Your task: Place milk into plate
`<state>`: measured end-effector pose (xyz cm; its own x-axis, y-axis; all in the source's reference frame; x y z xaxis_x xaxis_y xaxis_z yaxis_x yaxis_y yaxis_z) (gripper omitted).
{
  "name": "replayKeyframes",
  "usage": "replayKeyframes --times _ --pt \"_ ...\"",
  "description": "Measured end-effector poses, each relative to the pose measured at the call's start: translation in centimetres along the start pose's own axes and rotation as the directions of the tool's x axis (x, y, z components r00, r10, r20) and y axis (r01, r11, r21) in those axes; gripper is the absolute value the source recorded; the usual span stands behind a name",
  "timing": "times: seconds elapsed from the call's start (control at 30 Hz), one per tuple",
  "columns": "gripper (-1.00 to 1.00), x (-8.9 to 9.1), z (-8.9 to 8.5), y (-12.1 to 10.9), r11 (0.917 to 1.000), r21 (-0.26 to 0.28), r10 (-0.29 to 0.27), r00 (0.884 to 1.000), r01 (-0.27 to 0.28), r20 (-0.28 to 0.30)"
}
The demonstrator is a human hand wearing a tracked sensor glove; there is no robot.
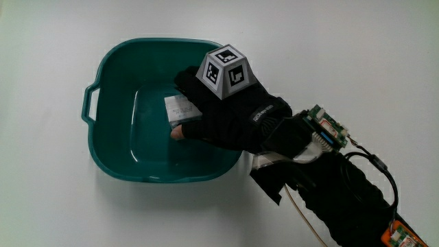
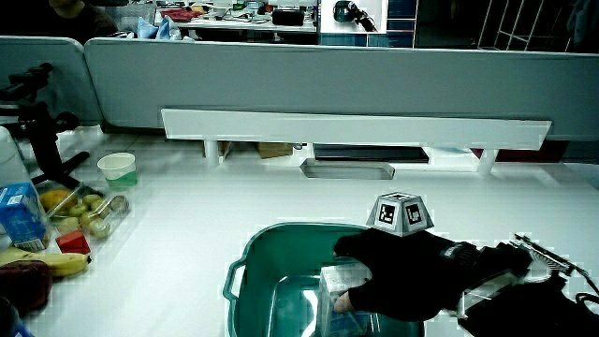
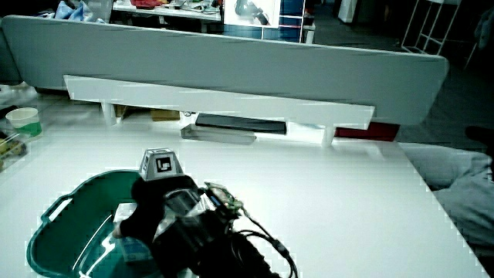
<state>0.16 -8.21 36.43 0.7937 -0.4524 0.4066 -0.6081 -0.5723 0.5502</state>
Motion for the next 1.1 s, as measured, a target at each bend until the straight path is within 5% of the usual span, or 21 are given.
replayKeyframes --times 0.3,0.57,0.7,0.8,0.83,0.87,0.97,1.0,1.1 --pt "-1.0 0.1 0.4 -1.9 0.9999 0.01 0.004 1.0 -0.004 0.001" --pt "-1.0 -0.4 1.0 -5.1 0.9984 0.056 -0.001 0.997 -0.003 0.072" --pt "-1.0 -0.7 1.1 -6.5 0.9994 0.035 -0.002 0.991 -0.003 0.136" --pt "-1.0 0.1 0.6 -7.3 0.9949 0.062 -0.09 0.979 0.08 0.181" --pt "-1.0 0.1 0.6 -7.7 0.9987 0.024 -0.048 0.981 0.044 0.187" --pt "-1.0 0.3 0.7 -8.1 0.9959 0.041 -0.087 0.979 0.081 0.186" --pt "-1.0 0.5 0.7 -9.4 0.9976 0.031 -0.068 0.973 0.062 0.222" --pt "-1.0 0.5 0.9 -9.9 0.993 0.063 -0.112 0.967 0.1 0.228" --pt "-1.0 -0.4 1.5 -11.5 0.9981 0.048 -0.05 0.968 0.039 0.246"
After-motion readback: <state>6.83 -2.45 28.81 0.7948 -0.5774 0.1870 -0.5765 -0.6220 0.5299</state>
